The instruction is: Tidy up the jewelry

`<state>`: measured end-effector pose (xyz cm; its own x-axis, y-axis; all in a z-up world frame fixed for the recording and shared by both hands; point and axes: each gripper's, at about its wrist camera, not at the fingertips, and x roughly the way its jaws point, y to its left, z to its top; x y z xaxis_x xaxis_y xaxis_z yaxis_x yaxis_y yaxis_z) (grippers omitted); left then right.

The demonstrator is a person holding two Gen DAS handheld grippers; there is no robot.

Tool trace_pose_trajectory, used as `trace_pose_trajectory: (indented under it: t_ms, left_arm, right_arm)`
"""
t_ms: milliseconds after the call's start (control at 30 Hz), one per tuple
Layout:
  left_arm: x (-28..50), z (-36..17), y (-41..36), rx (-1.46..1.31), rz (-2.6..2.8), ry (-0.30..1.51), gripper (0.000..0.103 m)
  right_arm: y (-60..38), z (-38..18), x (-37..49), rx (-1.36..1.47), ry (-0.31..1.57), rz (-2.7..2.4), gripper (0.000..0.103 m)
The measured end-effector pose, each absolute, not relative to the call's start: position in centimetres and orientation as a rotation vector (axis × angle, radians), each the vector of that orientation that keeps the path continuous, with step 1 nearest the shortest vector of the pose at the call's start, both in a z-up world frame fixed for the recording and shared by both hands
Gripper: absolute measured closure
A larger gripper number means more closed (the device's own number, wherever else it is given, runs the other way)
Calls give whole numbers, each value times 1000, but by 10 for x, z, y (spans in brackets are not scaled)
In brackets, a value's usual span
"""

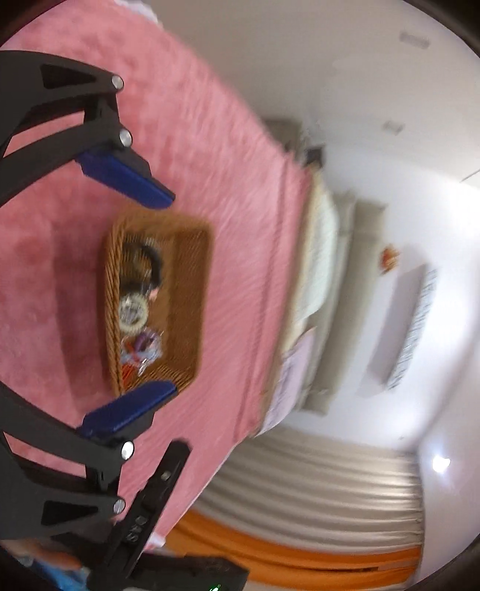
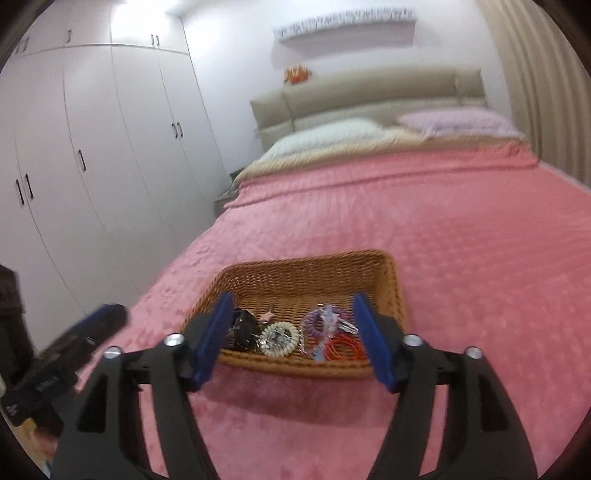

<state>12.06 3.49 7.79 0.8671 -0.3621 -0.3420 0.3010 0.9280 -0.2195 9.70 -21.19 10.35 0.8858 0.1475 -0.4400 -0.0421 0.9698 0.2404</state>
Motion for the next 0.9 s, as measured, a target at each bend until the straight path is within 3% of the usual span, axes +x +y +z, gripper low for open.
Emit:
trace_pose_trajectory:
  t_ms: [100,500,900]
  left_arm:
    - [89,75,41,-140,-263,295,8]
    - [44,26,0,74,-158,251,8]
    - [69,-1,-4,99,-79,419,7]
  right_arm:
    - [-201,95,70,156,415,66,23]
    - [-183,37,32,36,399,-63,18]
    - [-194,14,40,73,460,-62,17]
